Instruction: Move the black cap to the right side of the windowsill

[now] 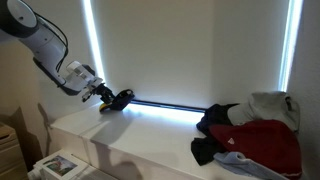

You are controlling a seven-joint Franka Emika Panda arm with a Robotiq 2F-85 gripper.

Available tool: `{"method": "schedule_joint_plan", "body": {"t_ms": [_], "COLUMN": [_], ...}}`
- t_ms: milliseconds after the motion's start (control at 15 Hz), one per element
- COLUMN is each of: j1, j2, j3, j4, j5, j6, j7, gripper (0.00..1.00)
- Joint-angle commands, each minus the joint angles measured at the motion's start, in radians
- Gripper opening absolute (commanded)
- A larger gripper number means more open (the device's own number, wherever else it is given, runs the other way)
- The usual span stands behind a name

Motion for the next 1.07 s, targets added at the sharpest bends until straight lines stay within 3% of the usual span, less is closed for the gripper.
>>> {"method": "schedule_joint_plan", "body": {"t_ms": [0, 267, 600, 667, 1000], "j1": [0.011, 0.020, 0.044, 0.038, 0.042], "j2": [0.024, 0.038, 0.174, 0.100, 0.116], "j3": [-0.024, -0.032, -0.136, -0.099, -0.107], "j4": [0.023, 0.049, 0.226, 0.130, 0.146], "j5": [0.019, 0.017, -0.001, 0.004, 0.003], "j6": [0.006, -0.005, -0.023, -0.004, -0.003], "j7": [0.003, 0.012, 0.248, 0.183, 0.194], "gripper": [1.00, 1.00, 1.00, 1.00, 1.00]}}
